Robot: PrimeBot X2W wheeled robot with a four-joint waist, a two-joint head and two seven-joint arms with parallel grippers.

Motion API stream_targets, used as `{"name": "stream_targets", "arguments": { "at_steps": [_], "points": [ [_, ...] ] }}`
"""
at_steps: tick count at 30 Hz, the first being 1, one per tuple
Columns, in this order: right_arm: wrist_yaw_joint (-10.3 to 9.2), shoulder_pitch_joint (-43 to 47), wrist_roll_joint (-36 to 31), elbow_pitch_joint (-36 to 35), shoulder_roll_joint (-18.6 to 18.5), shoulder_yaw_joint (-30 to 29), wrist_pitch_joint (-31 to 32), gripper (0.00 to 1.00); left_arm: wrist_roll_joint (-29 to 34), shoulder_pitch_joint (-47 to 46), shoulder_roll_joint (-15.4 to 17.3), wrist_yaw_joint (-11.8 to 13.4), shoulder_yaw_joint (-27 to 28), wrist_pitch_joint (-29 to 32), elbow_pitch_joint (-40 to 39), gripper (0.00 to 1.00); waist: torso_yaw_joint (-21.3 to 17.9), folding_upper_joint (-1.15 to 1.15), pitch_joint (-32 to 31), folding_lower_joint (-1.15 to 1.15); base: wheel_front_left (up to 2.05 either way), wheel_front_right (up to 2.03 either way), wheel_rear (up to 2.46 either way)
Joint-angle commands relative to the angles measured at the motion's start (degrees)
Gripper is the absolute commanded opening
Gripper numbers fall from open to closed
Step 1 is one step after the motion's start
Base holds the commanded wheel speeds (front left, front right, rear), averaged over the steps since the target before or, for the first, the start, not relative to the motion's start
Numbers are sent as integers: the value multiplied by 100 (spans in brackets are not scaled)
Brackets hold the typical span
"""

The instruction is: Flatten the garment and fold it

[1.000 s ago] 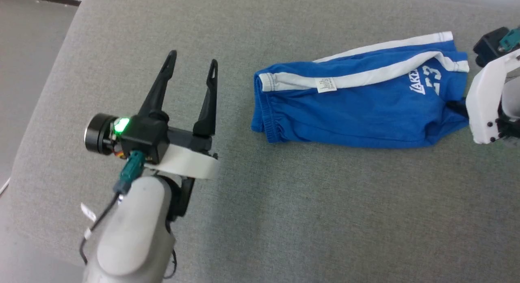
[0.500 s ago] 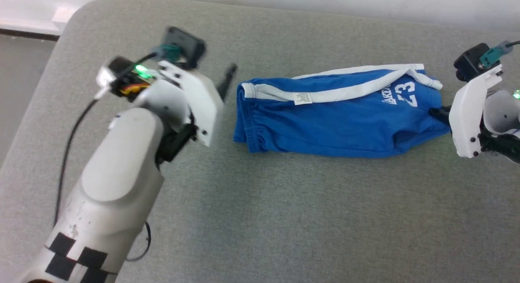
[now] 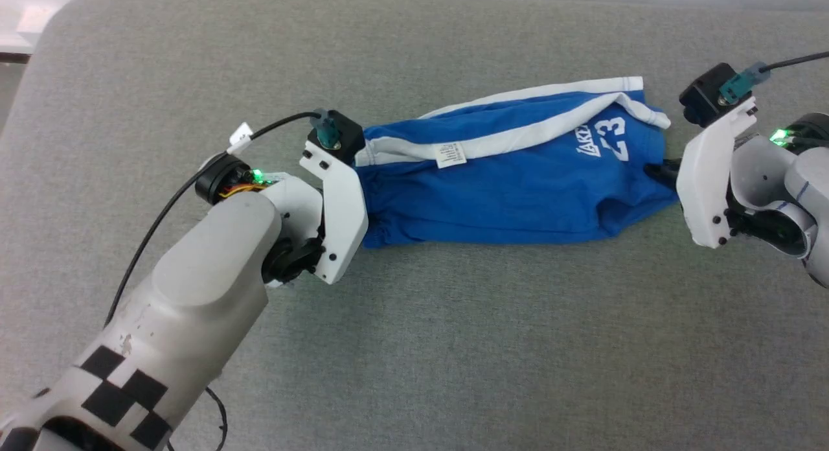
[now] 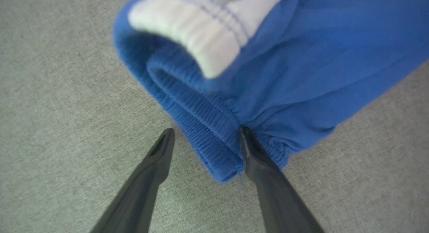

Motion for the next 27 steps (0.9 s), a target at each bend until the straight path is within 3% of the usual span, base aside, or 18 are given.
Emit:
{"name": "stream_targets", "arguments": {
  "at_steps": [1, 4, 5, 6, 14, 23, 27],
  "points": [
    [-11, -66, -47, -31, 50, 17, -36, 0, -77, -51, -8, -19, -200, 75, 151, 100, -114, 0, 76, 0, 0, 0, 0],
    [-11, -63, -66, -58, 95, 37, -45, 0, -292, -30, -14, -19, -564, 154, 286, 100, -182, 0, 77, 0, 0, 0, 0],
    [-11, -53, -64, -66, 100, 41, -56, 0, -382, -30, 2, -19, -701, 174, 270, 34, -195, 0, 63, 0, 0, 0, 0],
    [-11, -43, -58, -77, 102, 45, -87, 0, -504, -27, 23, -19, -794, 167, 237, 0, -208, 0, 41, 0, 0, 0, 0],
    [-11, 97, -102, -390, -53, 62, -628, 0, -1349, -120, 522, -19, -826, -804, -380, 0, -312, 0, -450, 0, 0, 0, 0],
    [-11, 1067, -177, -1366, -759, 69, -1185, 0, -1817, 762, 1104, -17, -931, -1341, -1075, 0, -444, 0, -1114, 0, 0, 0, 0],
    [-11, 1728, -137, -1754, -1159, 69, -1403, 0, -1901, 1463, 1411, 158, -992, -1559, -1385, 0, -553, 0, -1330, 0, 0, 0, 0]
  ]
}}
